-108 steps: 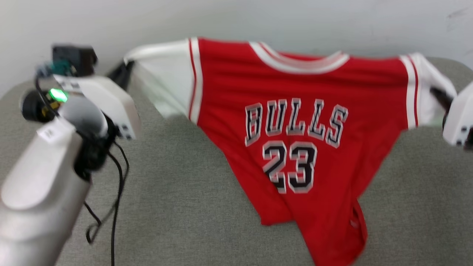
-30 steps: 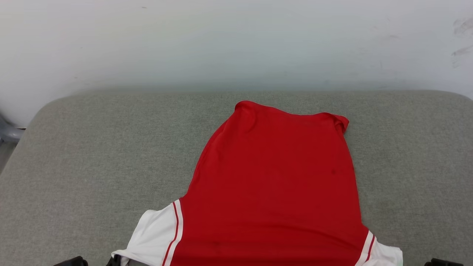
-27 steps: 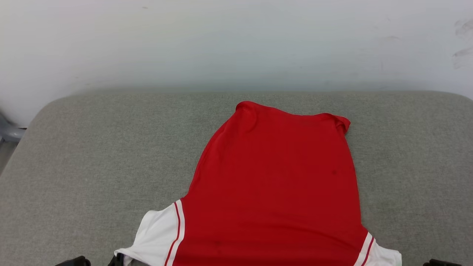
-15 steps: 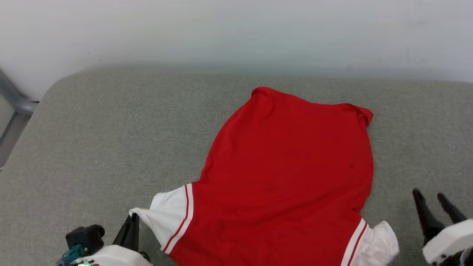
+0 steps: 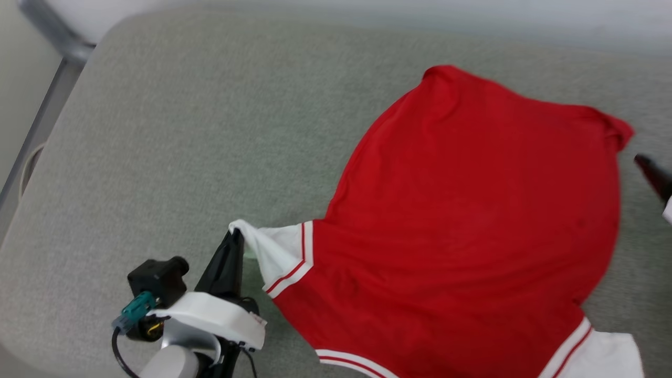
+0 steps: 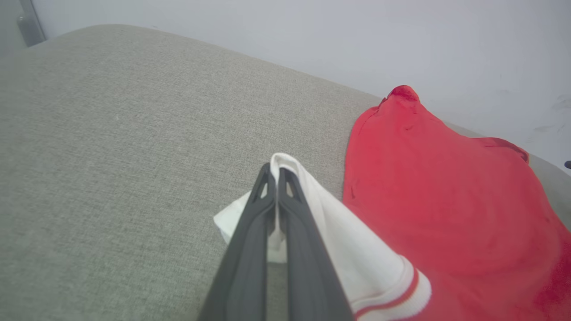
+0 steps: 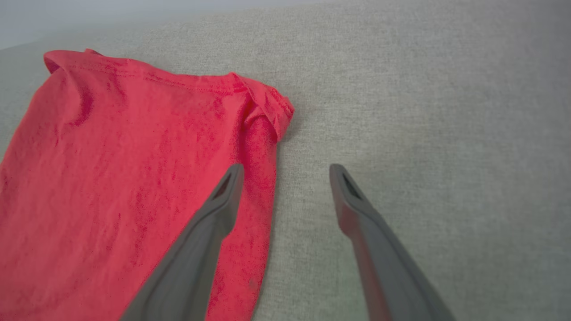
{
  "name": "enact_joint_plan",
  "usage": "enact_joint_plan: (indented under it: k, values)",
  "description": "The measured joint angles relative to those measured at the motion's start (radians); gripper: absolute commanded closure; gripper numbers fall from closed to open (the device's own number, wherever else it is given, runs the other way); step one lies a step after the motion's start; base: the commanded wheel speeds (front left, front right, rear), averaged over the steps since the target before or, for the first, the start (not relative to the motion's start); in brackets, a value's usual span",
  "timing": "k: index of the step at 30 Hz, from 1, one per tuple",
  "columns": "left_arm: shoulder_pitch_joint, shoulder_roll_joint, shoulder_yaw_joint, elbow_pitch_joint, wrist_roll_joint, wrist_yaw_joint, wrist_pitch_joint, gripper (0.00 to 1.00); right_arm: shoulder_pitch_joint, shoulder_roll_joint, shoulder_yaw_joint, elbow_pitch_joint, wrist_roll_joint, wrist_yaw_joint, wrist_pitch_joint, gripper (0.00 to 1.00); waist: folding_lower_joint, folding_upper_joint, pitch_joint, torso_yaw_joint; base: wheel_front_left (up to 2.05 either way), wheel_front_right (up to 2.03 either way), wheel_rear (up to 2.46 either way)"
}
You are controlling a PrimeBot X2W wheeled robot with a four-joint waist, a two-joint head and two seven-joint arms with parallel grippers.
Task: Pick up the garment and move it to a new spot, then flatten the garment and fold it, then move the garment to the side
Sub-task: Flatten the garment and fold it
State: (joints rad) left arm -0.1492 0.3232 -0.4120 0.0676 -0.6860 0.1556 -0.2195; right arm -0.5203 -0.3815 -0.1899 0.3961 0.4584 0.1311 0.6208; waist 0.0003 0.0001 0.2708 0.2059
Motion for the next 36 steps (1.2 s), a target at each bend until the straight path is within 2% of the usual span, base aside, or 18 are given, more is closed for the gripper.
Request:
enact_joint_plan:
  k: [7, 12, 15, 16, 17, 18, 23, 29, 36]
  values:
    - [-0.065, -0.042, -0.023, 0.003, 0.022, -0.033, -0.021, 1.0, -0.185, -0.049, 0.017, 0.09, -0.052, 0.0, 0.117, 0.0, 0.0, 0.0, 0.104, 0.069, 0.0, 0.0, 0.0]
    - [-0.088, -0.058, -0.025, 0.004, 0.031, -0.048, -0.03, 1.0, -0.238, -0.053, 0.029, 0.158, -0.075, 0.0, 0.139, 0.0, 0.0, 0.0, 0.166, 0.104, 0.0, 0.0, 0.0]
    - [-0.093, -0.071, -0.026, 0.01, 0.034, -0.052, -0.032, 1.0, -0.245, -0.068, 0.036, 0.201, -0.086, 0.0, 0.193, 0.0, -0.0002, 0.0, 0.187, 0.12, 0.0, 0.0, 0.0]
    - [-0.093, -0.072, -0.024, 0.014, 0.036, -0.056, -0.033, 1.0, -0.25, -0.074, 0.041, 0.211, -0.091, 0.001, 0.215, 0.13, -0.0003, 0.0, 0.19, 0.124, 0.0, 0.0, 0.0]
    - [-0.093, -0.074, -0.023, 0.019, 0.037, -0.056, -0.035, 1.0, -0.257, -0.074, 0.033, 0.222, -0.09, 0.001, 0.23, 0.62, -0.0004, -0.0001, 0.192, 0.126, 0.0, 0.0, 0.0]
    - [-0.093, -0.074, -0.022, 0.023, 0.038, -0.058, -0.035, 1.0, -0.26, -0.074, 0.025, 0.232, -0.088, 0.001, 0.243, 1.0, -0.0004, -0.0001, 0.193, 0.127, 0.0, 0.0, 0.0]
    - [-0.09, -0.077, -0.01, 0.041, 0.039, -0.059, -0.038, 1.0, -0.264, -0.07, 0.029, 0.257, -0.079, 0.001, 0.253, 1.0, -0.0003, 0.0, 0.175, 0.119, 0.0, 0.0, 0.0]
    - [-0.063, -0.06, -0.005, 0.068, 0.03, -0.058, -0.033, 1.0, -0.23, -0.069, 0.054, 0.246, -0.045, 0.001, 0.216, 1.0, -0.0003, -0.0001, 0.106, 0.094, 0.0, 0.0, 0.0]
    - [0.016, -0.015, 0.019, 0.086, 0.011, -0.034, -0.012, 1.0, -0.049, -0.093, 0.057, 0.097, 0.01, 0.001, 0.193, 1.0, -0.0003, 0.0, -0.011, 0.036, 0.0, 0.0, 0.0]
